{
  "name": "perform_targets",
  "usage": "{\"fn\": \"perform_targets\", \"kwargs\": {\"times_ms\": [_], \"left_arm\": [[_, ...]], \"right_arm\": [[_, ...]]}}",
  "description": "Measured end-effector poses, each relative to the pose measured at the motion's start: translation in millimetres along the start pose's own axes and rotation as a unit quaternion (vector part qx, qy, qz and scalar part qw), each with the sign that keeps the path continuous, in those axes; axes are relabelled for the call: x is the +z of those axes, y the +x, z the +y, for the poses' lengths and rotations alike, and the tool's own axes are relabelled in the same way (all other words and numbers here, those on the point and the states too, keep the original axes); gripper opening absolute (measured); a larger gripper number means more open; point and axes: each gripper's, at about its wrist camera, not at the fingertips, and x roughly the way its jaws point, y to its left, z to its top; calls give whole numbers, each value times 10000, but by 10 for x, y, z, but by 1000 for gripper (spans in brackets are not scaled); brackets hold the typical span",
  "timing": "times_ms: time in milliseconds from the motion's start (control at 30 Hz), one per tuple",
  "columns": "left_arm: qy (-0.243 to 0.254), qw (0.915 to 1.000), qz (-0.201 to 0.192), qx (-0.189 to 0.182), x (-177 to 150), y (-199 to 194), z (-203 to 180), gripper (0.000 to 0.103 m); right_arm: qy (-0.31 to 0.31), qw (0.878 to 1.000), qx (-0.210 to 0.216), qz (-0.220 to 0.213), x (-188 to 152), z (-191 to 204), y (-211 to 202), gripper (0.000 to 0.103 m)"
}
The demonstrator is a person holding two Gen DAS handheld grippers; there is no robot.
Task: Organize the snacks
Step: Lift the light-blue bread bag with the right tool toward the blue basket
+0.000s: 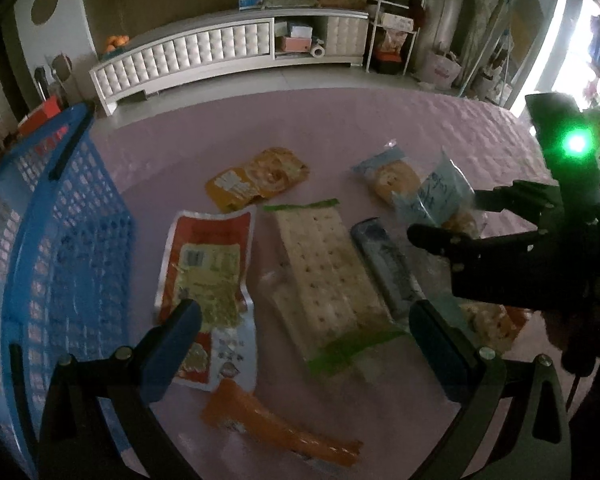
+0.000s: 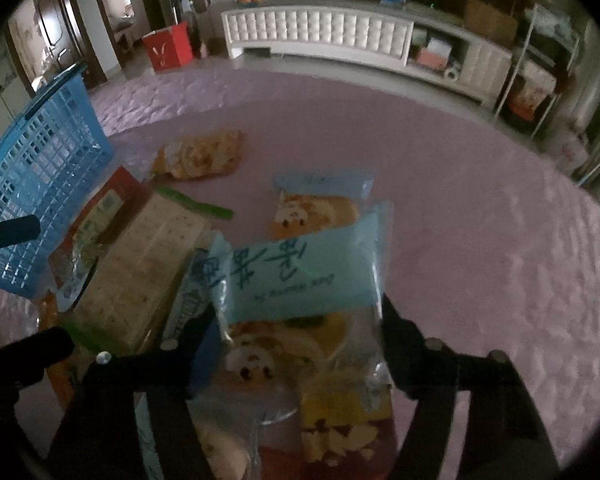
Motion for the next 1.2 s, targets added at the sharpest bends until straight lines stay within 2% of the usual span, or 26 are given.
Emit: {"fn": "perform_targets", "kwargs": {"times_ms": [200,333,433,567,700,833,1067,1200], "left_arm": [[-17,10000,-97,3,-50,-193,-153,103],[52,9999,-156,-39,-85,-319,-303,103],[95,9998,-74,-138,-117,-351,-433,103],[164,9996,88,-206,-154,-329,-629,103],[287,9992,167,-208,-207,-284,-883,103],[392,9987,316,-115,-237,-153,-1053,103],[22,9980,609,-184,-194,164,-1128,103],[-7,9970,777,-19,-219,360,-1173,103]], "right_arm": [[114,9990,-195,-375,-44,68,-421,73],[438,9961,-552,-527,-159,6,-703,73],[754,9942,-564,-514,-317,-62,-857,73],[910,9902,-889,-581,-502,-137,-1017,73],[1098,9892,-770,-587,-645,-203,-1054,73],[1144,9880,-857,-581,-754,-293,-1062,73],[1235,9874,-910,-390,-901,-497,-929,73],[1187,9869,-1060,-283,-962,-549,-888,73]]}}
